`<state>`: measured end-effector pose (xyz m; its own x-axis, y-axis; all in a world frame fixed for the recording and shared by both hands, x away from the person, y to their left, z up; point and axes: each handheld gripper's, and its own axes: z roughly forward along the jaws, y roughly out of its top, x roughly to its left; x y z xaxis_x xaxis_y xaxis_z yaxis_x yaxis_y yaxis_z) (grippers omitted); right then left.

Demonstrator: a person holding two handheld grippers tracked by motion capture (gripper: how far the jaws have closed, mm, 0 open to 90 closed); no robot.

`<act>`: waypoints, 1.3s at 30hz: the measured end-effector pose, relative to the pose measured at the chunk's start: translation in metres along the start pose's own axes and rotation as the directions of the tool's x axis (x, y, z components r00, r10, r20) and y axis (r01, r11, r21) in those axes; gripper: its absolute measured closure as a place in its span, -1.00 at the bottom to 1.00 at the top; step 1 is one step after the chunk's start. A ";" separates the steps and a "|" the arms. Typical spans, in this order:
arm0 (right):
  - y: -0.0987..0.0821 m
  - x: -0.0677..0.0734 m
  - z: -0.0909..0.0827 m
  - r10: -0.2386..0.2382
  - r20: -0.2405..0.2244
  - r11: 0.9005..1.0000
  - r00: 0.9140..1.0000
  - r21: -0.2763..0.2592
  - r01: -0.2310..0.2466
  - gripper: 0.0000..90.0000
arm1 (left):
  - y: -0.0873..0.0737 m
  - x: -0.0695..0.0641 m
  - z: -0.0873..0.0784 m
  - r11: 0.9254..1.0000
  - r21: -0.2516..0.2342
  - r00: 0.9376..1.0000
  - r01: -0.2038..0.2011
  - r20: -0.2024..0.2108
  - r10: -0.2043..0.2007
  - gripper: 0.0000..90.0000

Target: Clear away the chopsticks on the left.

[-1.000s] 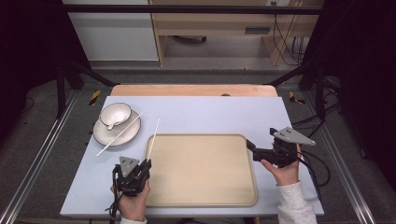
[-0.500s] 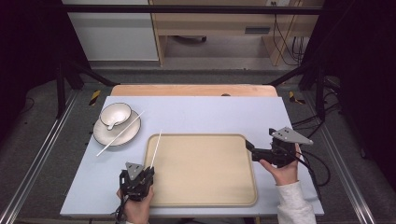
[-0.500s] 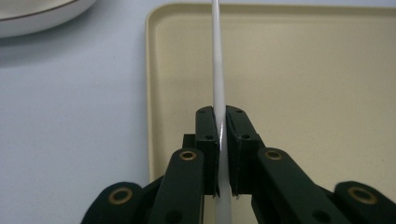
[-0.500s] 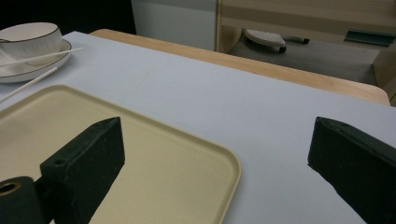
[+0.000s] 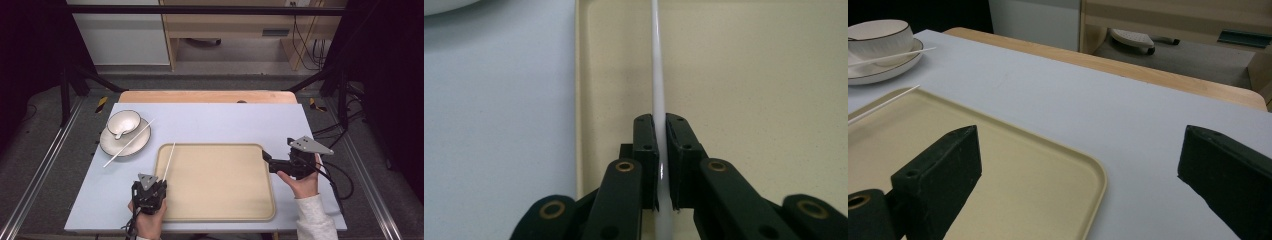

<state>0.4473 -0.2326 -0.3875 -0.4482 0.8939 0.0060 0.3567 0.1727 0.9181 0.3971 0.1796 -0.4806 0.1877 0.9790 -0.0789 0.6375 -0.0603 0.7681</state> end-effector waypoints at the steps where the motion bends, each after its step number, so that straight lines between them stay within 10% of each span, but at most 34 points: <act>1: 0.000 0.000 0.000 0.000 0.000 1.000 1.000 0.000 0.000 -0.91 | 0.000 0.000 0.000 1.000 0.000 1.000 0.000 0.000 0.000 0.87; 23: 0.001 -0.001 -0.002 0.004 0.002 1.000 1.000 -0.001 -0.004 -0.91 | 0.009 0.004 -0.008 0.999 -0.034 0.999 -0.002 0.032 0.003 0.75; 39: 0.002 -0.003 -0.006 0.010 0.006 1.000 1.000 -0.015 -0.010 -0.91 | 0.068 0.028 -0.036 0.980 -0.185 0.989 -0.071 0.115 0.093 0.14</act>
<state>0.4445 -0.2374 -0.3832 -0.4396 0.8981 0.0126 0.3485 0.1576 0.9239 0.4186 0.2096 -0.4072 0.3306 0.9404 -0.0795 0.4737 -0.0924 0.8758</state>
